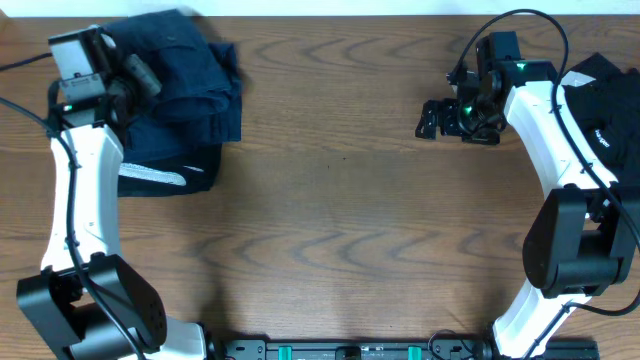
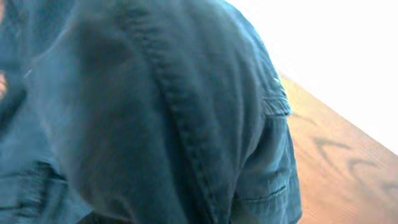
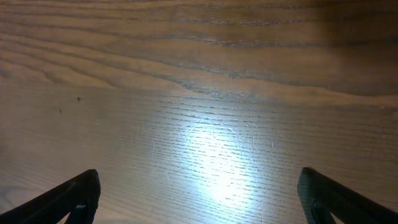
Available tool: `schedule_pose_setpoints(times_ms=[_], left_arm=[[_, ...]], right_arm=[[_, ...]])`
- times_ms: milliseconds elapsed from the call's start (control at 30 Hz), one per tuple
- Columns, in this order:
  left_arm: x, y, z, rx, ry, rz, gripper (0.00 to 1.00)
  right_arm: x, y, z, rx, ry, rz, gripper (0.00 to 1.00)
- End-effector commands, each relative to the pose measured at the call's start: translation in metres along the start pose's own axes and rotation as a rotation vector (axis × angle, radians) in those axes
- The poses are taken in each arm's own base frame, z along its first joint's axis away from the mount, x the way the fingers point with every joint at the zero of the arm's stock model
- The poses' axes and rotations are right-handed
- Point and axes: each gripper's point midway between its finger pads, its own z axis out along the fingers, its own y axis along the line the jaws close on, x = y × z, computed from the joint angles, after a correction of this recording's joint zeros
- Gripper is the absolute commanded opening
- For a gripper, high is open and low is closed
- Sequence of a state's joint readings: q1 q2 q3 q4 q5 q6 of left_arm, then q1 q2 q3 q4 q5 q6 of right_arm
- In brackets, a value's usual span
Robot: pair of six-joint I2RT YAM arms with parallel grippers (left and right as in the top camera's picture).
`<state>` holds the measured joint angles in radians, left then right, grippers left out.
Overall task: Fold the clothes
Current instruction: 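Carry the bundle leftward and place it on the folded stack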
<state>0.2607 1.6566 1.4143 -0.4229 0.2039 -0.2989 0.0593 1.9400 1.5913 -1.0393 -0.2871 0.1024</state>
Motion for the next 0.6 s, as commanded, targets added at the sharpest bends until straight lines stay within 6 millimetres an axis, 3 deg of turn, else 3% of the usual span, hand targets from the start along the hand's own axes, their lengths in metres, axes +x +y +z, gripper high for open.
schedule_pose_setpoints(times_ms=[0,267,567], left_arm=[[-0.022,-0.013,-0.02,0.038,-0.064,0.19,0.06],[-0.002,0.002,0.002,0.008,0.026,0.418,0.06],[-0.003,0.04,0.014,-0.11,0.06,0.511,0.06]], right_arm=[[-0.002,-0.002,-0.002,0.003,-0.006,0.01,0.99],[-0.002,-0.002,-0.002,0.003,-0.006,0.01,0.99],[-0.002,-0.002,-0.002,0.003,-0.006,0.01,0.99]])
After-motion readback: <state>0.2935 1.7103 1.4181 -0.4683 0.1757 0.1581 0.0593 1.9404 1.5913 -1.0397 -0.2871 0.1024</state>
